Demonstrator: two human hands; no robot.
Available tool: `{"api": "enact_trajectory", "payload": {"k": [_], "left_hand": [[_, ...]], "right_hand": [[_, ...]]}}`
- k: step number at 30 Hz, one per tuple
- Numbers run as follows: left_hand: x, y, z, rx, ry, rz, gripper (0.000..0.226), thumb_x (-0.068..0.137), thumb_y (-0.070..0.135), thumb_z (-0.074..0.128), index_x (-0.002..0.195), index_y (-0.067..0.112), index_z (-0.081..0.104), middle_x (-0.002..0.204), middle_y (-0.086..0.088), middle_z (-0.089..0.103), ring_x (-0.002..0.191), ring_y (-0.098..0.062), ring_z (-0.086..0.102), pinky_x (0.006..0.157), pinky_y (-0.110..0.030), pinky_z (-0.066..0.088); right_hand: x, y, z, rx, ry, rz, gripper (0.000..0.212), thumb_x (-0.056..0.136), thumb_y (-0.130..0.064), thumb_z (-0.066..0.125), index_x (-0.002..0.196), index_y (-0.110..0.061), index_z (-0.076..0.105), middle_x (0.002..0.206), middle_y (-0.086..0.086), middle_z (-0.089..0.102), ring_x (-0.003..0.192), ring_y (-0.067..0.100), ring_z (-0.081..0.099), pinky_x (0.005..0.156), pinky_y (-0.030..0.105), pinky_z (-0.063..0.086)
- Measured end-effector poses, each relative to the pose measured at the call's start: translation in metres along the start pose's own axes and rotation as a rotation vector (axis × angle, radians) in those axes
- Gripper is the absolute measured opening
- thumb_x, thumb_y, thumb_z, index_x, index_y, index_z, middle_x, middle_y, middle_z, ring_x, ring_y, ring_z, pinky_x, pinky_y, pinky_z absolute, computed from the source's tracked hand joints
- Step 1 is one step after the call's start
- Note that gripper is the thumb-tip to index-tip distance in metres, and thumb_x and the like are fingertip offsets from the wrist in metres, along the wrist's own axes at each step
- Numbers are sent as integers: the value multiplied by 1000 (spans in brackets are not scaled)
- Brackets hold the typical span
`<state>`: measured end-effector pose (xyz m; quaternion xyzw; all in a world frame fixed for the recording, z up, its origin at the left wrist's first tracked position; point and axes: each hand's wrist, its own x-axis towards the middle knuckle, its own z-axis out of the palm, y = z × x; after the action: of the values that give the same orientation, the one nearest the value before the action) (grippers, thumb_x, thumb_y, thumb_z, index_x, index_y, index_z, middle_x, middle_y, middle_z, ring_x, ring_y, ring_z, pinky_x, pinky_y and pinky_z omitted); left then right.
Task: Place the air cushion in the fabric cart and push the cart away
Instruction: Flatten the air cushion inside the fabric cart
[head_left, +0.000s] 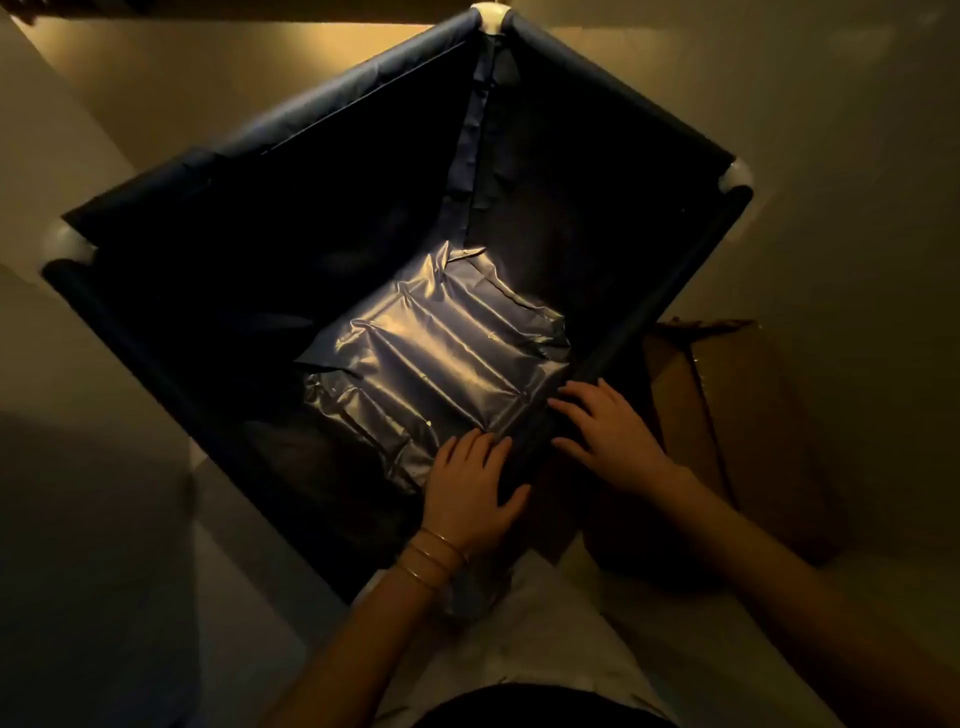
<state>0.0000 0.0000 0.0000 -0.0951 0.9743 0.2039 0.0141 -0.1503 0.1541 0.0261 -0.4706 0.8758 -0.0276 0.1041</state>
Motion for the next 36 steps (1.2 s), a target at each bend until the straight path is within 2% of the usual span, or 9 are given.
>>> {"api": "enact_trajectory", "payload": {"k": [6,9,13,16,18,22,28,34,36], "left_hand": [[30,17,20,3,-5,-34,63,74,55,41,115,13,62,107,-9,69,101,-28,64,86,-43,51],[46,31,29,21,32,-81,62,76,53,40,116,12,62,106,-7,69,97,-26,66,82,-36,53],[64,60,33,-58,-15,-287,57,85,46,47,128,9,50,110,-9,66,93,-27,65,71,-36,53],[76,73,31,-17,-5,-345,59,81,54,39,115,10,59,91,-8,70,74,-27,69,50,-33,51],[84,76,27,10,15,-355,57,81,55,39,112,11,60,90,-6,70,73,-25,69,48,-31,50],[87,80,27,122,35,-363,53,75,58,36,96,17,64,75,3,72,51,-12,66,33,-20,42],[96,86,37,119,114,-347,47,77,58,38,101,20,51,75,3,72,49,-14,65,32,-21,41],[114,132,-25,100,126,-399,50,77,58,37,96,19,62,67,3,69,47,-14,64,31,-21,38],[126,133,-30,136,130,-397,48,78,56,44,97,17,64,68,1,69,49,-16,65,32,-21,39]], "right_hand": [[35,71,-11,-93,-137,-161,73,83,-69,27,126,-15,52,124,13,58,119,30,50,108,50,17],[58,108,-12,-143,-169,-300,78,84,-73,18,124,-16,54,118,10,62,114,29,54,107,48,28],[83,131,-11,-170,-186,-502,79,84,-74,15,117,-16,58,111,8,65,104,28,57,92,41,40],[91,139,-9,-174,-186,-591,79,84,-74,15,112,-15,59,106,9,66,98,30,58,85,41,44],[93,143,-6,-159,-132,-639,75,85,-72,18,108,-15,61,102,8,67,94,30,59,80,42,47],[97,151,-4,-115,-43,-745,65,84,-69,31,101,-15,62,93,7,68,83,27,61,72,36,49],[107,166,-2,-101,-6,-812,58,83,-68,40,94,-16,63,87,5,67,77,24,61,65,33,49],[114,185,-79,-116,0,-838,63,84,-71,36,98,-16,62,89,6,67,78,25,62,64,34,49],[127,191,-88,-146,22,-873,64,83,-72,36,98,-15,63,86,6,67,77,26,62,63,33,49]]}}
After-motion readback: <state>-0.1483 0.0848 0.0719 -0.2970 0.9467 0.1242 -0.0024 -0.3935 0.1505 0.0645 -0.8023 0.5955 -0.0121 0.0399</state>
